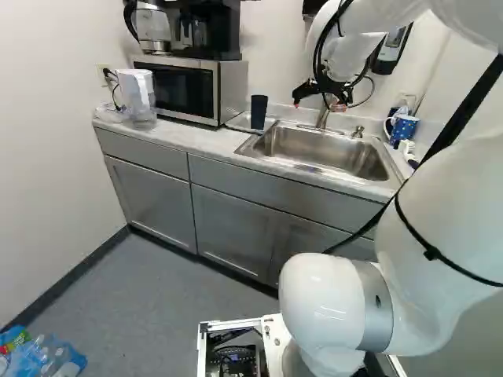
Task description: Rinse the cup and place it in the tray
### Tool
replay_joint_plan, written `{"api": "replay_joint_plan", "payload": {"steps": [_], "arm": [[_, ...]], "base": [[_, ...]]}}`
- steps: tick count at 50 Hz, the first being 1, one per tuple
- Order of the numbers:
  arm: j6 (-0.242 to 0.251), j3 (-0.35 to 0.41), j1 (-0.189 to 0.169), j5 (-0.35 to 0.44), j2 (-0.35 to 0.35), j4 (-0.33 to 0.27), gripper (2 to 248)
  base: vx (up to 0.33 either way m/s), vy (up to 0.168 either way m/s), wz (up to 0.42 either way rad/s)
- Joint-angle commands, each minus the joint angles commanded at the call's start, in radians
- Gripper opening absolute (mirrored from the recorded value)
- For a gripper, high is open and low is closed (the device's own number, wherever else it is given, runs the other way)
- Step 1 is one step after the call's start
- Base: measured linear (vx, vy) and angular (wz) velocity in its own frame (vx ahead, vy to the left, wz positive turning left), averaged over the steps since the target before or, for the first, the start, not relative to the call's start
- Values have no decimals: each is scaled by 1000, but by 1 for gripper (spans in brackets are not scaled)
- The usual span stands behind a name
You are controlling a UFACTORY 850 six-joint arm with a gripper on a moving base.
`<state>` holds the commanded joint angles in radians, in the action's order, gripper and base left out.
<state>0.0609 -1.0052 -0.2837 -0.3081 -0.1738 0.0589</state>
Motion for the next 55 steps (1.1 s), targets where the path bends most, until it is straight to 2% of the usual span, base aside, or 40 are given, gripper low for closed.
{"api": "replay_joint_plan", "payload": {"steps": [22,55], "arm": [[0,17,-51,0,-18,0,247],[0,17,-51,0,-18,0,247]], "base": [[0,0,0],[0,0,0]]}}
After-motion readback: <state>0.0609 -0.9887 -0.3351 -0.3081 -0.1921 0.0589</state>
